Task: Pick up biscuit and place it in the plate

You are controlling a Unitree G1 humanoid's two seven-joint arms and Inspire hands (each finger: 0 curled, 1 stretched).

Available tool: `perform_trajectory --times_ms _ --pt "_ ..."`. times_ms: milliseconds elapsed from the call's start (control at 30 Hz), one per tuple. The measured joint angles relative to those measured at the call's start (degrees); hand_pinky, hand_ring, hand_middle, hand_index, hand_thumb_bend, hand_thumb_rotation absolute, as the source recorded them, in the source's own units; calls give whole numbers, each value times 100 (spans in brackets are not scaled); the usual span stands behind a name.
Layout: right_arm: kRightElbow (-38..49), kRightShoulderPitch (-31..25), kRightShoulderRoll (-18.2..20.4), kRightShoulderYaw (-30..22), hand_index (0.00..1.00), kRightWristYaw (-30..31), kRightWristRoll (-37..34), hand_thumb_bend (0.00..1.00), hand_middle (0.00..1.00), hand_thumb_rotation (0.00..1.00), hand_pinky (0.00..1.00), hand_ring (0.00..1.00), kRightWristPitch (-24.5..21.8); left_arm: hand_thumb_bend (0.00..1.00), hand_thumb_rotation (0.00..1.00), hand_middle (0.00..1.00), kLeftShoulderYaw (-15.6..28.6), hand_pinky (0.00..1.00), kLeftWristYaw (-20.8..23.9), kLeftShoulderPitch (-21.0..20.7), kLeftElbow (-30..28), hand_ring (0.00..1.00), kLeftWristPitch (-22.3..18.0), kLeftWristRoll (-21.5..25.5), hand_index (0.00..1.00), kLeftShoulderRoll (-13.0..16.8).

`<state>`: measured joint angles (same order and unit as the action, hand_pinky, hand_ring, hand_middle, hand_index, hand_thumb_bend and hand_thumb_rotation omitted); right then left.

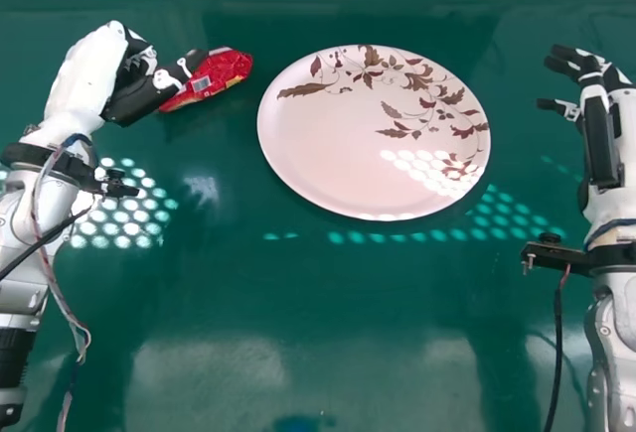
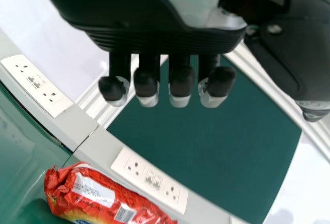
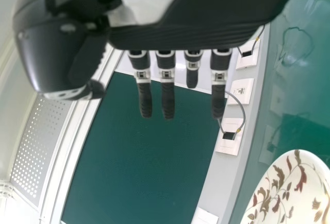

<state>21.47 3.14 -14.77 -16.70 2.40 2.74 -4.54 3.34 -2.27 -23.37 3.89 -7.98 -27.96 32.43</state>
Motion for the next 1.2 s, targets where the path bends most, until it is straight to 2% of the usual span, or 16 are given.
perform_trajectory --times_ms 200,367,667,833,867,900,933,967,1000,1067,1200 --pt "-69 8 -71 -45 77 11 -33 56 78 36 65 75 42 100 60 0 -31 0 -360 3 -224 0 100 -16 0 236" --pt "-96 36 -115 -50 76 19 -33 55 77 34 64 74 81 100 55 0 -53 0 -678 13 -435 0 287 -21 0 373" --pt "-195 36 -145 -60 76 14 15 56 77 33 66 75 127 100 48 0 -190 0 -886 3 -437 0 298 -168 0 552" --pt "-194 34 -145 -104 77 21 -8 57 77 34 66 75 127 100 44 0 -229 0 -1110 -3 -436 0 475 -268 0 681" --pt "-194 34 -145 -107 77 26 -20 57 77 34 66 75 127 100 44 46 -233 0 -1129 -3 -436 0 490 -293 0 697" --pt "-194 32 -145 -112 77 31 -31 57 77 34 66 75 127 100 44 69 -239 0 -1161 -4 -435 0 498 -306 0 727" --pt "-194 30 -145 -116 77 33 -34 57 77 33 66 75 127 100 44 81 -246 0 -1187 -10 -429 45 499 -341 0 763" --pt "-193 27 -146 -118 77 34 -35 57 77 34 66 75 127 100 43 87 -252 0 -1207 -17 -423 69 511 -349 0 795" --pt "-193 22 -147 -119 76 34 -35 56 77 33 65 74 127 100 43 91 -263 0 -1230 -25 -420 83 531 -362 0 826" --pt "-191 19 -148 -121 76 35 -35 56 77 33 66 74 127 100 42 93 -281 0 -1307 -44 -416 91 608 -428 0 865" --pt "-185 10 -148 -143 76 54 -81 57 77 33 67 75 127 100 42 93 -314 0 -1400 -58 -366 93 647 -460 0 914"
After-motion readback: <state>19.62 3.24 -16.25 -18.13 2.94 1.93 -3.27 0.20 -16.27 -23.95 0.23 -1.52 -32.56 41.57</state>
